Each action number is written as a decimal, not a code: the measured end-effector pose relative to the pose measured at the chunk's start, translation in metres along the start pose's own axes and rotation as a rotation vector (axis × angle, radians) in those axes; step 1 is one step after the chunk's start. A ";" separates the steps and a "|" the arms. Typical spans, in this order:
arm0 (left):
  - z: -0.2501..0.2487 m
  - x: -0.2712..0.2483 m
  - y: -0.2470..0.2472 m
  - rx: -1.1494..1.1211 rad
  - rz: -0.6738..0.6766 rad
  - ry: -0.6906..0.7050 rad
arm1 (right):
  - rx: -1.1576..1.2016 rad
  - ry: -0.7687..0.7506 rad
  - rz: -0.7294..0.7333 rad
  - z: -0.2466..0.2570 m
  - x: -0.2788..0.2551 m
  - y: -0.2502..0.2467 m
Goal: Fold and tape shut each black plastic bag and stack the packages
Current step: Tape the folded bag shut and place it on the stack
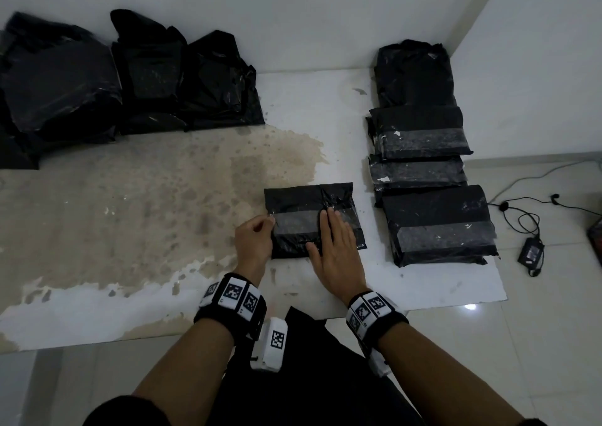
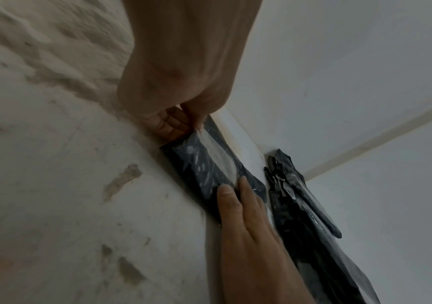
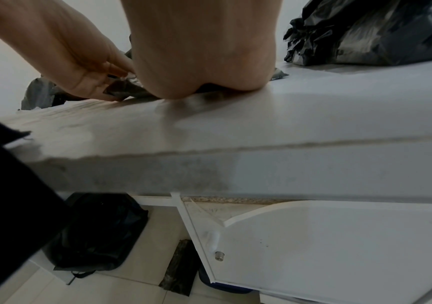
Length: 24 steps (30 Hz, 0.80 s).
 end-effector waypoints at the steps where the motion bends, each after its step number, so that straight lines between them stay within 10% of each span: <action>1: 0.002 0.001 -0.001 -0.034 -0.004 -0.004 | -0.002 0.000 -0.004 0.000 0.000 0.000; 7: 0.005 0.002 -0.014 -0.028 -0.051 0.001 | -0.030 -0.014 -0.012 0.003 0.002 -0.007; 10: -0.016 -0.015 -0.014 0.393 -0.098 0.399 | -0.053 -0.072 -0.022 0.004 0.005 -0.012; 13: -0.013 -0.039 0.020 0.764 0.178 0.827 | -0.033 -0.171 0.023 0.014 0.005 -0.009; 16: 0.019 -0.043 0.038 1.045 0.413 0.864 | -0.032 -0.236 0.117 0.021 0.004 0.000; 24: 0.035 -0.038 0.039 1.163 0.320 0.902 | -0.215 -0.052 0.145 -0.025 -0.007 -0.007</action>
Point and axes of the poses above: each hand's wrist, its own x-axis towards the middle knuckle, its own y-axis out of the palm, z = x × y, the point moved 5 cm from there along x, towards the middle knuckle, and after that the axes turned 1 degree about -y, right-handed, at the moved point
